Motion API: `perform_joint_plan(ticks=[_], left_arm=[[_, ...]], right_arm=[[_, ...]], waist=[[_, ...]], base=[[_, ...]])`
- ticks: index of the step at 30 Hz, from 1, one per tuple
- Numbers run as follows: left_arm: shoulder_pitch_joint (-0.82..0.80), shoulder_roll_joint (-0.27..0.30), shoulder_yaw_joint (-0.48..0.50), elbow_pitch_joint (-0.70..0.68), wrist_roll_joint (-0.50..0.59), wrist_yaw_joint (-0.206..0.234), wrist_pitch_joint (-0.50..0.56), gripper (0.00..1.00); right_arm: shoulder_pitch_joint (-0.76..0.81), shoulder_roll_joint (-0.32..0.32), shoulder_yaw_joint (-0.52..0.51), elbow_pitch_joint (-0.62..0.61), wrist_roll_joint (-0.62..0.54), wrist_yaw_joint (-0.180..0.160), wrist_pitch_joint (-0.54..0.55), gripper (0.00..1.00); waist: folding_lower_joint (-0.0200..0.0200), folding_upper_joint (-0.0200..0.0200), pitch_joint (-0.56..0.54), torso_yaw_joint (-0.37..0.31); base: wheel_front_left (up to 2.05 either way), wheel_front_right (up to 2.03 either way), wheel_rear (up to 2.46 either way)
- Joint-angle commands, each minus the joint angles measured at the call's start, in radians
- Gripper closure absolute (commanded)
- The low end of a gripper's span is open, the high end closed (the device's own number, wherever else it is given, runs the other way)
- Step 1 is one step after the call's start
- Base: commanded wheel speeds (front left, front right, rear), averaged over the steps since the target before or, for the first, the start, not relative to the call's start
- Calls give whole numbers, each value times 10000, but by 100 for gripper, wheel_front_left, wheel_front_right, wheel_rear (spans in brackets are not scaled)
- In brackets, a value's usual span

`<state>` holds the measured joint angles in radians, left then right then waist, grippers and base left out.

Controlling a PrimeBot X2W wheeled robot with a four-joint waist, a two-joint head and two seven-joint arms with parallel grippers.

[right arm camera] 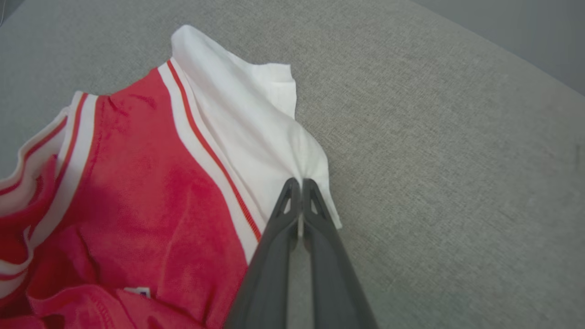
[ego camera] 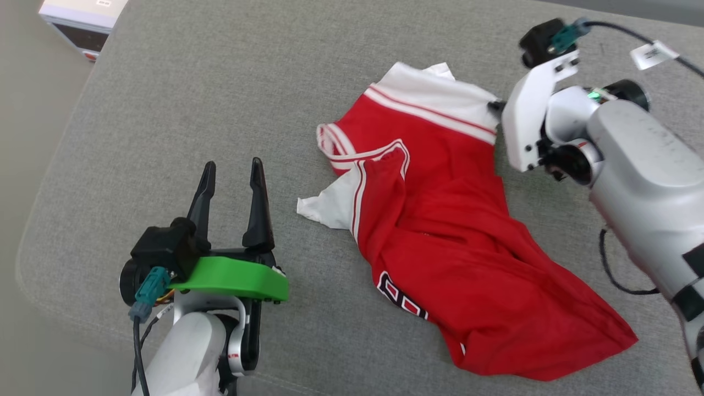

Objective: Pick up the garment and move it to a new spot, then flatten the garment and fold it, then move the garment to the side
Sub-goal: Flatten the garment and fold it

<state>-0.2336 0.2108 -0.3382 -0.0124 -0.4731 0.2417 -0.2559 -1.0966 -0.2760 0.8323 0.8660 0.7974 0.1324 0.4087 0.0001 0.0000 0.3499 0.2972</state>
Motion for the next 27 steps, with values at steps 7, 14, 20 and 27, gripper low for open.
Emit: perform_joint_plan(ticks=[7,14,20,27], left_arm=[[347,-23,219,42,148,-1,-59,0],[612,164,347,-83,142,116,-17,0],[833,309,423,-214,110,232,83,0],[1188,485,537,-353,54,416,252,0]], right_arm=[[104,-996,-238,-261,139,-17,-1109,100],[1098,-2223,-952,-1011,-76,-17,-1952,100],[3014,-3186,-2415,-1655,-361,-17,-2284,100],[6284,-3159,-4541,-2888,-1148,-17,-2001,100]], waist=[[-1,0,-401,-533],[-1,0,-609,-1059],[-1,0,-803,-1305],[-1,0,-1016,-1597]], base=[[0,0,0],[0,0,0],[0,0,0],[0,0,0]])
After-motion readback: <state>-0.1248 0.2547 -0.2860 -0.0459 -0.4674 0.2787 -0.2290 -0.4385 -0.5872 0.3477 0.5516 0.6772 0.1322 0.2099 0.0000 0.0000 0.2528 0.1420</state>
